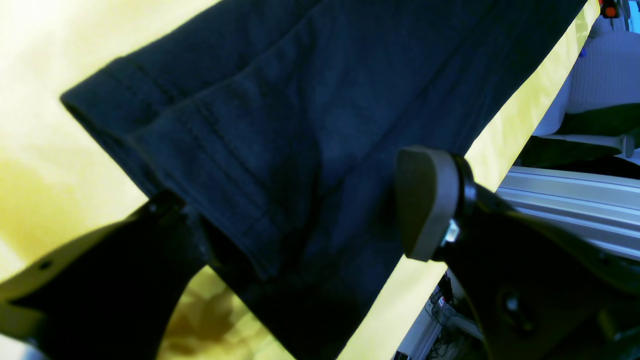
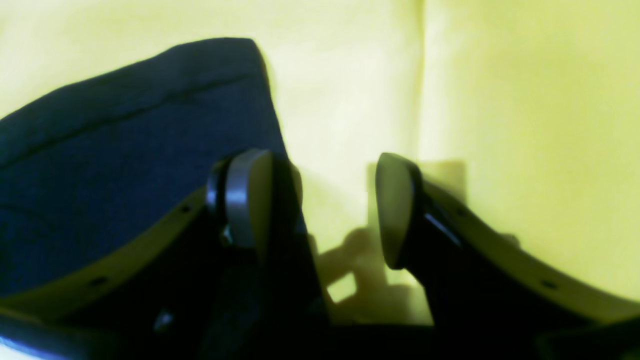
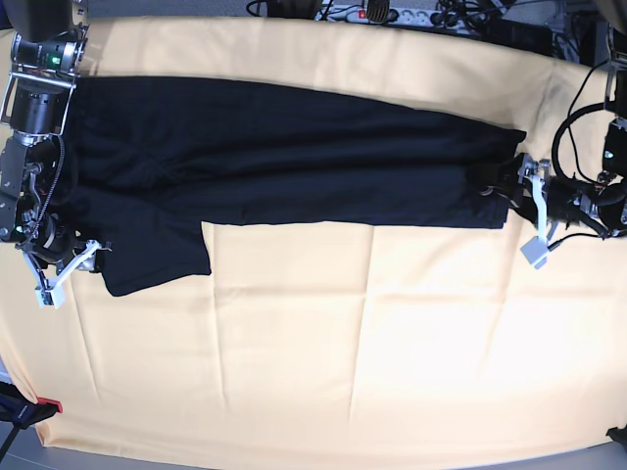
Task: Fold the T-shirt properly
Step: 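Lower the folded edge flat and open both grippers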
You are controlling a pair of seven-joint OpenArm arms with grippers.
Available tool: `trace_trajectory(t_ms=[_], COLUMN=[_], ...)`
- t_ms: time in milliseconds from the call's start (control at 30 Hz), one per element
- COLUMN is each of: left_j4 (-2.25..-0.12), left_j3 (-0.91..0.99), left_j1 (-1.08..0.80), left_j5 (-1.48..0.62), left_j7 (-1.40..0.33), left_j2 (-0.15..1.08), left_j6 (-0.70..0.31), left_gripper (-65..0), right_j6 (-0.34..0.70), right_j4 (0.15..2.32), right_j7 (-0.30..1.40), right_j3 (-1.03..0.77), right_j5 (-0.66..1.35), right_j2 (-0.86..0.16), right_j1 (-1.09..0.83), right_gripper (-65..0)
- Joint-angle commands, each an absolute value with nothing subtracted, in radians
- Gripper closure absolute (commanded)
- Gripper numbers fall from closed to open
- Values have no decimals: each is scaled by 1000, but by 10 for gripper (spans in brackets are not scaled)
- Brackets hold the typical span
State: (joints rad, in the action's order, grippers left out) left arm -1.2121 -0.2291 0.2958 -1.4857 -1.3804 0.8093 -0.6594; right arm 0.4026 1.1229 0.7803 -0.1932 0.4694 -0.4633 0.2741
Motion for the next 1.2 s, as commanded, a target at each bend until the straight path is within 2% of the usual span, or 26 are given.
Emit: trace_trajectory(t_ms=[0, 200, 333, 367, 433, 500, 533, 667, 833, 1167], left_j4=[-1222, -1222, -1222, -1222, -1222, -1222, -1222, -1222, -1222, -1222], left_j3=[-220, -220, -220, -220, -220, -220, -220, -220, -220, -220], left_j1=[311, 311, 311, 311, 311, 311, 311, 311, 311, 310], left_j5=[-1484, -1484, -1484, -1484, -1484, -1484, -1484, -1484, -1484, -1484], left_j7=[-1387, -1388, -1387, -1387, -1385, -1383, -1383, -1383, -1384, -1388], left_j2=[834, 834, 834, 834, 834, 834, 834, 834, 834, 834], left_j6=[-661, -661, -661, -661, -661, -661, -661, -661, -661, -661], left_gripper=[-486, -486, -486, -486, -486, -486, -486, -486, -486, -486], right_j6=[431, 576, 688, 698, 698, 698, 698, 698, 698, 698], right_j4=[1136, 1135, 1135, 1135, 1135, 1135, 1135, 1152, 1260, 1895], right_j7=[789, 824, 815, 804, 781, 759, 751, 773, 939, 948], right_j3=[-199, -199, -199, -199, -199, -199, -199, -199, -199, -199], right_j5=[513, 739, 805, 809, 809, 811, 817, 873, 1000, 986], right_j2=[-482, -476, -477, -477, -477, -478, -478, -478, -482, -489], right_j1=[291, 279, 277, 277, 277, 278, 278, 277, 249, -104], right_gripper=[-351, -351, -339, -319, -216, -61, -3, 0, 0, 0])
